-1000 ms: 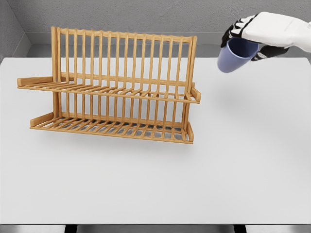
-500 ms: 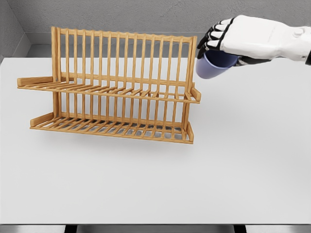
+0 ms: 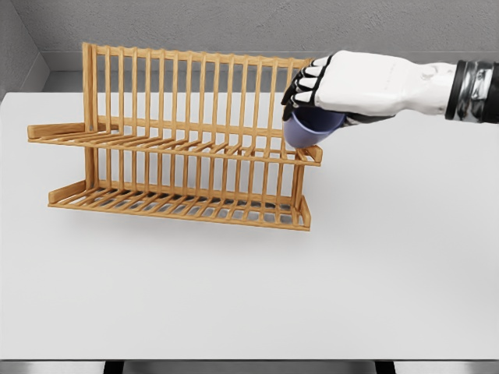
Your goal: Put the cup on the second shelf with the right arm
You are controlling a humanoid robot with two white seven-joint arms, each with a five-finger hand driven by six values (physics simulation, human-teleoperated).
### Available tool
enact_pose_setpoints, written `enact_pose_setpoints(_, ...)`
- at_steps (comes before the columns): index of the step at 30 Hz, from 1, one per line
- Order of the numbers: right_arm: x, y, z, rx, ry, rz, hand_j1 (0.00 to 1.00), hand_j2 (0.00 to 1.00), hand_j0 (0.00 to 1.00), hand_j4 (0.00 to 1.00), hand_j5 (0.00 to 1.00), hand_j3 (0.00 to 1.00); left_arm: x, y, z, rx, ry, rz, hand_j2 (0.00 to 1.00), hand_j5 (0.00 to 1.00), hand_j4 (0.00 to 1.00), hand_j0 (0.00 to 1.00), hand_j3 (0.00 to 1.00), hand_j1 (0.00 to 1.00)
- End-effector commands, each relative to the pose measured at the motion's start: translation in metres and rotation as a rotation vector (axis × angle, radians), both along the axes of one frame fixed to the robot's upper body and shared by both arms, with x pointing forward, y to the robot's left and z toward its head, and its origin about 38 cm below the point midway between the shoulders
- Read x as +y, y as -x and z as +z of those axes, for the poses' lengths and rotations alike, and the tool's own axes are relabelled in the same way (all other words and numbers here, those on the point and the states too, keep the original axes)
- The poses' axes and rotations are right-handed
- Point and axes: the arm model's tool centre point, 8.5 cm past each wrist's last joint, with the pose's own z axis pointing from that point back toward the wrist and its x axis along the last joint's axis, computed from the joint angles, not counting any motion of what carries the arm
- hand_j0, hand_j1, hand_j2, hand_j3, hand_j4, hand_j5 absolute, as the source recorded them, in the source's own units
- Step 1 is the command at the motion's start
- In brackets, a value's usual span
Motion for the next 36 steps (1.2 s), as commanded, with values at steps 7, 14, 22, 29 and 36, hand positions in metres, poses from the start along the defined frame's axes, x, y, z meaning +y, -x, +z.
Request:
enact_pose_setpoints(7,0.021,0.002,-0.016,0.041,0.001,0.045,0.58,0.58,0.58,0.58,0.58,0.58,0.000,0.000,0.000,0.000,0.001,0.000,1.00,1.00,1.00,1.00,1.00,1.00)
enact_pose_setpoints(14,0.020,0.003,-0.022,0.053,0.015,0.049,1.00,1.00,1.00,1.00,1.00,1.00,0.000,0.000,0.000,0.000,-0.001,0.000,1.00,1.00,1.00,1.00,1.00,1.00)
enact_pose_setpoints(22,0.006,-0.002,0.004,-0.020,-0.010,0.006,1.00,1.00,1.00,1.00,1.00,1.00,0.000,0.000,0.000,0.000,-0.001,0.000,1.00,1.00,1.00,1.00,1.00,1.00)
enact_pose_setpoints(29,-0.055,0.000,0.076,-0.214,-0.080,-0.153,1.00,1.00,1.00,1.00,1.00,1.00,0.000,0.000,0.000,0.000,0.001,0.000,1.00,1.00,1.00,1.00,1.00,1.00)
enact_pose_setpoints(36,-0.164,0.030,-0.035,0.013,-0.159,-0.394,1.00,1.00,1.00,1.00,1.00,1.00,0.000,0.000,0.000,0.000,0.001,0.000,1.00,1.00,1.00,1.00,1.00,1.00)
